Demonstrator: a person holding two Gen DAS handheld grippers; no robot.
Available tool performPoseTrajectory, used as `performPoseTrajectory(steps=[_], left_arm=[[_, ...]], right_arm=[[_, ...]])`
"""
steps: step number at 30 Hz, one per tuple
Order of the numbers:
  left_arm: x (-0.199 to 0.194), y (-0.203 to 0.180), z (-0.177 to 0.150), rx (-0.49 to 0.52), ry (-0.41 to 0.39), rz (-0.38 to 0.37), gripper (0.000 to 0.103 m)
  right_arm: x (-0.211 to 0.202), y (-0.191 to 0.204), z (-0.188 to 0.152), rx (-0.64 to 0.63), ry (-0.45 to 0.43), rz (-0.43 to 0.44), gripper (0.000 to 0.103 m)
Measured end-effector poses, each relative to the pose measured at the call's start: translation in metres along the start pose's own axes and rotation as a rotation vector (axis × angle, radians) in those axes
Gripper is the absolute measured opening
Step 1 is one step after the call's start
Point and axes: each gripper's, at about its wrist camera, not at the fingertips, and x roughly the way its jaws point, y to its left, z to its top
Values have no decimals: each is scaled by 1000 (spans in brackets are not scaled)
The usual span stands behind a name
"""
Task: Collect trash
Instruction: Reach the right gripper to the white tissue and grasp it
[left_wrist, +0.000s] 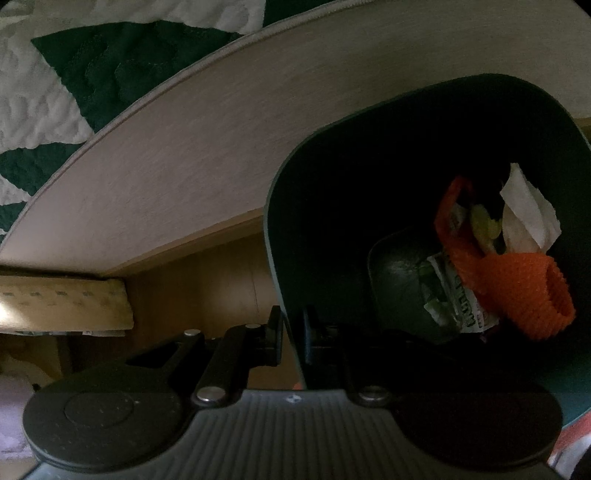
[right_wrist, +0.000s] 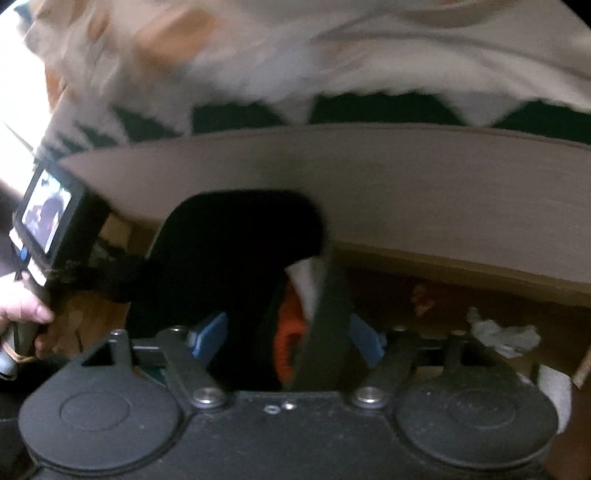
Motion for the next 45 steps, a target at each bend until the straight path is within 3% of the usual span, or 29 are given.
performPoseTrajectory(steps=[6,10,13,24,33,34,36,38,45], left_arm=[[0,2,-2,2,-6,-7,10],[1,3,-1,-2,-1,-10,10],[1,4,0,-5,4,-11,10],[4,1,-1,4,3,-4,10],[8,-1,1,2,18,6,10],[8,-1,1,3,19,7,10],[8,-1,1,2,19,9,10],[8,-1,1,4,18,9,10],[8,-2,-1,6,15,10,10]], right_arm=[[4,-60,-10,51,-25,-161,80],[26,-110,-19,106,-29,-289,80],[50,-140,-26,79,-30,-345,82],[163,-203,-35,-185,169,-344,80],[215,-235,-49,-106,314,-422,74],[219,-237,-52,-91,340,-434,71],[224,-239,-57,-79,372,-454,56],[223,-237,-61,-78,375,-484,33],[194,-217,-68,-44,319,-450,24]])
